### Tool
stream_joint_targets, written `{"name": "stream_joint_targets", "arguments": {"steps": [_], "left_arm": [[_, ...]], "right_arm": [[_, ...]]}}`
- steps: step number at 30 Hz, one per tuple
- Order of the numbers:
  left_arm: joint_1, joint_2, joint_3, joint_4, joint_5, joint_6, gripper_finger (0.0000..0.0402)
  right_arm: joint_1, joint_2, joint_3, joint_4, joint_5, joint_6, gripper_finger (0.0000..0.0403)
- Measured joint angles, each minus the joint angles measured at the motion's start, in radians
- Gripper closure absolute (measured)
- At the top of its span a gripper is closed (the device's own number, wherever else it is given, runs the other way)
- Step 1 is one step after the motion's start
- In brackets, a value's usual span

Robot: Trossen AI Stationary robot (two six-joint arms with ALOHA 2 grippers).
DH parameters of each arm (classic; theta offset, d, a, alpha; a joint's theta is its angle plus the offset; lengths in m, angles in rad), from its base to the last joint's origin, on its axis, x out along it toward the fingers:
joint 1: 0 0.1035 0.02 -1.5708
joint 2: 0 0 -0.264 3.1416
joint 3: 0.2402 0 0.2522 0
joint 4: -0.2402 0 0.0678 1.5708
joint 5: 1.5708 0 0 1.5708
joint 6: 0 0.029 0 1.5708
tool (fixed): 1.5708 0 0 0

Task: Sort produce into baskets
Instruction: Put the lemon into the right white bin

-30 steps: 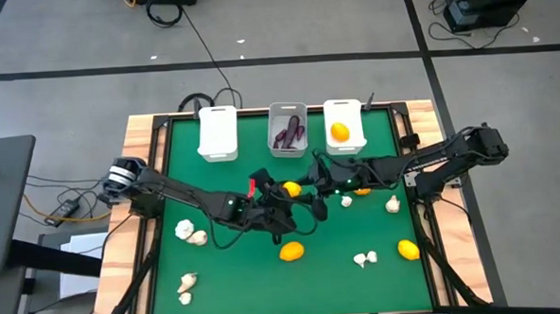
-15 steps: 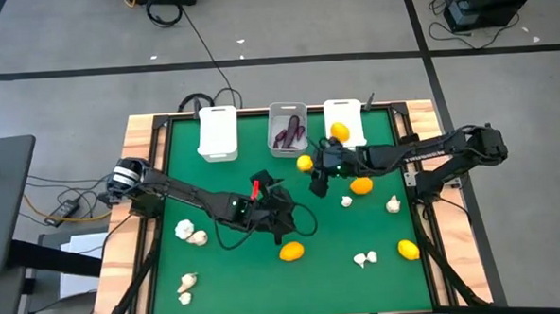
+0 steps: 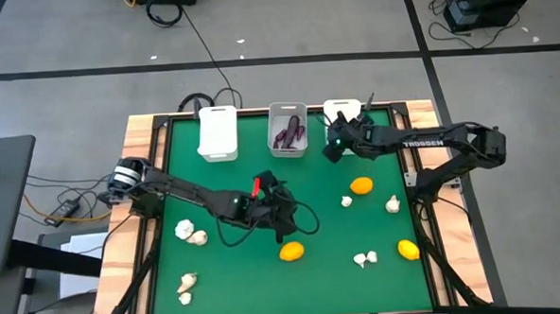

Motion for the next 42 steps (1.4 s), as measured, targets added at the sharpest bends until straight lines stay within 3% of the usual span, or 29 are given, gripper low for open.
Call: {"name": "stream_joint_targets", "arguments": {"steps": [6, 13, 25, 38, 42], "left_arm": [[0.002, 0.013, 0.000, 0.048, 0.144, -0.011, 0.0014], [-0.017, 0.078, 0.000, 0.075, 0.279, -0.017, 0.0014], [-0.088, 0.101, 0.000, 0.082, 0.475, -0.104, 0.0014], [-0.161, 0.247, 0.000, 0.096, 0.458, -0.242, 0.0017], [-0.156, 0.257, 0.000, 0.097, 0.420, -0.245, 0.0053]], "right_arm": [[-0.073, 0.000, 0.000, -0.011, -0.010, -0.017, 0.0111], [-0.091, 0.001, 0.000, -0.025, -0.137, -0.037, 0.0052], [0.085, -0.119, 0.000, 0.008, -0.181, -0.050, 0.0053], [0.238, -0.221, 0.000, 0.032, -0.313, -0.004, 0.0053], [0.279, -0.222, 0.000, 0.026, -0.344, 0.033, 0.0055]]}}
